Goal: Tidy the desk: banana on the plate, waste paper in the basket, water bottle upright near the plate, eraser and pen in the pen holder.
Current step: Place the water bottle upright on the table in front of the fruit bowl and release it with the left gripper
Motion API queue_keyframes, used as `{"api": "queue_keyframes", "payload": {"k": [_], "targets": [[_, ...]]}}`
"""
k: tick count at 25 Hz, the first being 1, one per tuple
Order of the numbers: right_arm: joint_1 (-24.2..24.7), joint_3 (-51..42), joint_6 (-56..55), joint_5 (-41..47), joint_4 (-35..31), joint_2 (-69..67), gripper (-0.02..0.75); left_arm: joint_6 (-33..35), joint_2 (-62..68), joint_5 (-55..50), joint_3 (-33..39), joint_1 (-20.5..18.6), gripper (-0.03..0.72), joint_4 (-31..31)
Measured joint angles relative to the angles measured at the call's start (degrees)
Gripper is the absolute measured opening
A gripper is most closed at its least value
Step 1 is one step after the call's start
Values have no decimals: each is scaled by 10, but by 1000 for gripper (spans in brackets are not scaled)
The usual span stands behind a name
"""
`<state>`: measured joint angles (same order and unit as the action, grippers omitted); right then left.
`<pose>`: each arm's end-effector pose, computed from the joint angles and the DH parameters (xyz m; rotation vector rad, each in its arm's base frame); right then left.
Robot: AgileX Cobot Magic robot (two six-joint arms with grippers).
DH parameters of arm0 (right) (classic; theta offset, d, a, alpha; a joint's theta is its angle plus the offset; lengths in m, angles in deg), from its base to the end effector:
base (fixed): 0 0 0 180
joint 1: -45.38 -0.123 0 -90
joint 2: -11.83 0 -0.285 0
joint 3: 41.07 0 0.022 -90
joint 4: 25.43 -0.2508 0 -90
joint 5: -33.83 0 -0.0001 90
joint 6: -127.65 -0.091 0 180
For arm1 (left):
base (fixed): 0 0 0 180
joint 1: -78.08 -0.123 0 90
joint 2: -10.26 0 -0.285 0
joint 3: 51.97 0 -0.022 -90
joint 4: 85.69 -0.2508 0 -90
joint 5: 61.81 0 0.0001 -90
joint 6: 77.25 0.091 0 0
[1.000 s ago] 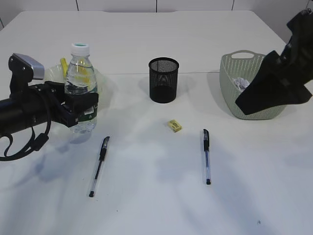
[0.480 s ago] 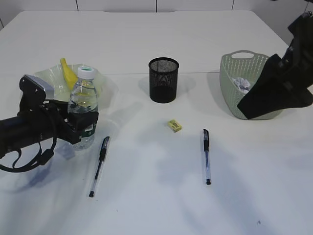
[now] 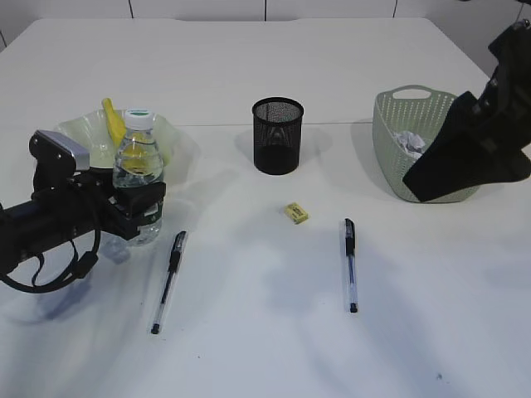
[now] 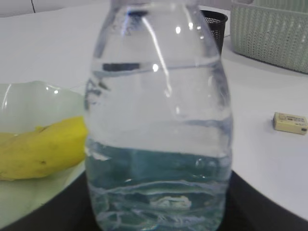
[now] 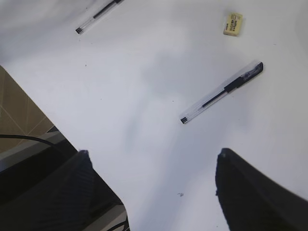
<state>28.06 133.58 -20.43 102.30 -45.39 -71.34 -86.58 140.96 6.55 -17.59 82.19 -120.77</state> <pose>0.2316 0.1025 0.3557 -1.0380 2.4658 0.3999 0.3428 -0.0734 0.0877 0.5452 1.6695 -0.4812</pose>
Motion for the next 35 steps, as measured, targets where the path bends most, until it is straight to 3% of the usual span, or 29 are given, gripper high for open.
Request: {"api": "queue_keyframes", "payload": {"k": [12,24,35], "targets": [[0,0,0,0,0,0,589,0,6,7,-2,0,377,20],[0,0,0,0,0,0,588,1,7,7,-2,0,433,5],[0,0,0,0,0,0,589,1,3,-20,3,0,556,-7]]}}
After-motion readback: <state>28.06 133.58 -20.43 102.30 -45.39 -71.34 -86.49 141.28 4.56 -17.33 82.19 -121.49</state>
